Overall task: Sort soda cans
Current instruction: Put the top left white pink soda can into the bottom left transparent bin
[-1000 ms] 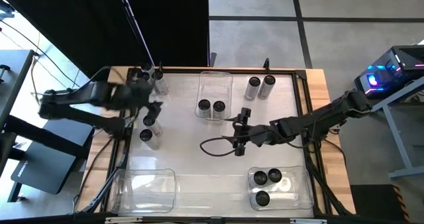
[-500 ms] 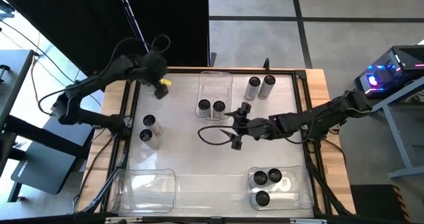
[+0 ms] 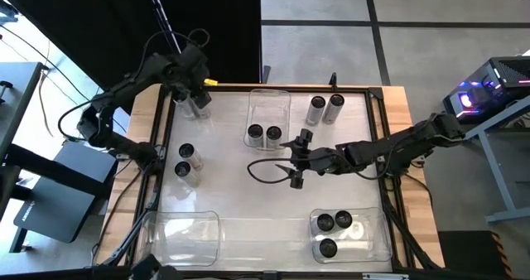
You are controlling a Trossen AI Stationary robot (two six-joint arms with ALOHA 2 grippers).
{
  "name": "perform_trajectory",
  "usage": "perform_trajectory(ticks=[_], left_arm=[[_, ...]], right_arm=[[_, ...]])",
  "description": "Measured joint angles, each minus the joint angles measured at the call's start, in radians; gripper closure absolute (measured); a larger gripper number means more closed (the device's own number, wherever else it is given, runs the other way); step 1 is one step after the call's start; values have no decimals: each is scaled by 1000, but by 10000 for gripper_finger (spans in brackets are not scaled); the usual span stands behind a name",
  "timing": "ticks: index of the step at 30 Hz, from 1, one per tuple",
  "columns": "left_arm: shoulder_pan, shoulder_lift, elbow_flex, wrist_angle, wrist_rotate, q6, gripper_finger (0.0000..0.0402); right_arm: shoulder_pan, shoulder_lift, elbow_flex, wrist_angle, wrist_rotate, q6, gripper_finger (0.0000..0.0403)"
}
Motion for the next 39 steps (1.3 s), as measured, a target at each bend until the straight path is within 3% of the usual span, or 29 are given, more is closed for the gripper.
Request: perform_trajectory(ticks=[14,25,39], left_arm=[[13,62,0,-31,-13,172,66],[13,150,2,-26,-61,198,66],[-36,132,-1,-58,-60,164,66]], right_arm=[[0,0,0,1,-1,63,100],[0,0,0,1,0,63,100],[1,0,0,1,0,60,100]])
